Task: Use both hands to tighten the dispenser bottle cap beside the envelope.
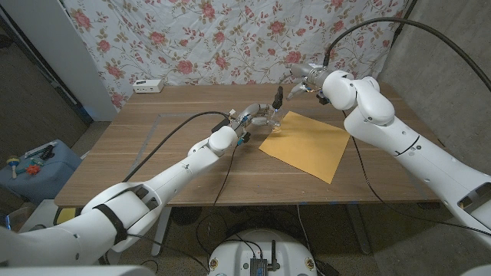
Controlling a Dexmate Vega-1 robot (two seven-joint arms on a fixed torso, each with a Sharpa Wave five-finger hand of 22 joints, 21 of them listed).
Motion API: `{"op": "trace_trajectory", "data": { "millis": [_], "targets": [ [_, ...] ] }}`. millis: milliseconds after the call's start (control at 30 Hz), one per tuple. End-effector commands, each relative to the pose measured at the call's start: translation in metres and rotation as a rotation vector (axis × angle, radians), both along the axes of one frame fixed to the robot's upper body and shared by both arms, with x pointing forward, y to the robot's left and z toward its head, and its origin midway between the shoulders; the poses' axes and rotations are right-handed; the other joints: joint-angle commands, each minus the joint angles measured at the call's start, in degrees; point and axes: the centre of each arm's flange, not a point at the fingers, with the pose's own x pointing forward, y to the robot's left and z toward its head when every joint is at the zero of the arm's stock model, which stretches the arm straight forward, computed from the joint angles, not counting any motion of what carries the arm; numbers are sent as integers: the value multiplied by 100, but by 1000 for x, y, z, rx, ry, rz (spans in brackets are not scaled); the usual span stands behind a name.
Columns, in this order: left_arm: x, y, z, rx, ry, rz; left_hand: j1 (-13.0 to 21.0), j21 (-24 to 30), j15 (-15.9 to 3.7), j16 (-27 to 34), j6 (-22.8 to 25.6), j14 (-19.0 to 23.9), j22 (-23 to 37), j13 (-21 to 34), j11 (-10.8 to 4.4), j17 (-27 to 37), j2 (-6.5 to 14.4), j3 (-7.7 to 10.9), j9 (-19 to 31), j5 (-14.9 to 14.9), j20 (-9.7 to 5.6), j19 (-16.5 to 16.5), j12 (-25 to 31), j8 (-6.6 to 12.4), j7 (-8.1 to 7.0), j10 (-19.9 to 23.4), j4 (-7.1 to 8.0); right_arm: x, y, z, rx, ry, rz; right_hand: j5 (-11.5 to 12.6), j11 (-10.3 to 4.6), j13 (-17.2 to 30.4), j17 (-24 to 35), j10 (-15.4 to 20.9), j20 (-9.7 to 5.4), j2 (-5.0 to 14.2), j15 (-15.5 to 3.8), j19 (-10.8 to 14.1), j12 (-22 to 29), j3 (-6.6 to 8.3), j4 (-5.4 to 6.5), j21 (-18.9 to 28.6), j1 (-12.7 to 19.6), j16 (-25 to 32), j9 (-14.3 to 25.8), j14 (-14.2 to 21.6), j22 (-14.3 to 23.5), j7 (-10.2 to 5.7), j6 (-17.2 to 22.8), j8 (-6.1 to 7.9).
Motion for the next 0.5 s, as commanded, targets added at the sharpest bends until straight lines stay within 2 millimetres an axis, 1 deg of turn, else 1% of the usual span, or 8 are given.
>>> {"op": "trace_trajectory", "data": {
  "millis": [33,333,500],
  "targets": [
    [-1,-1,-2,1,2,-1,-575,-9,-388,26,970,50,16,1394,-84,23,772,606,21,29,-14,31,27,35,235,534,561,1,2,-2,6,-20,69,37,-40,7,20,-81,26,5,43,-53,19,39,-8,0,93,4,23,-72,5,10,79,51],
    [-2,0,-2,-4,-1,2,-584,-7,-387,19,983,42,16,1391,-75,20,777,610,21,30,-6,34,25,39,233,534,567,3,6,-3,-16,-4,69,57,-93,5,19,-96,41,0,32,-93,39,66,-5,2,200,12,29,-123,3,10,149,82],
    [-2,1,-3,-6,-1,0,-585,-8,-390,22,972,44,16,1393,-81,22,775,609,21,29,-4,32,27,34,229,537,566,6,8,-2,-32,19,60,64,-86,4,20,-101,51,-9,53,-110,47,70,7,3,229,15,32,-145,3,10,185,96]
  ]
}}
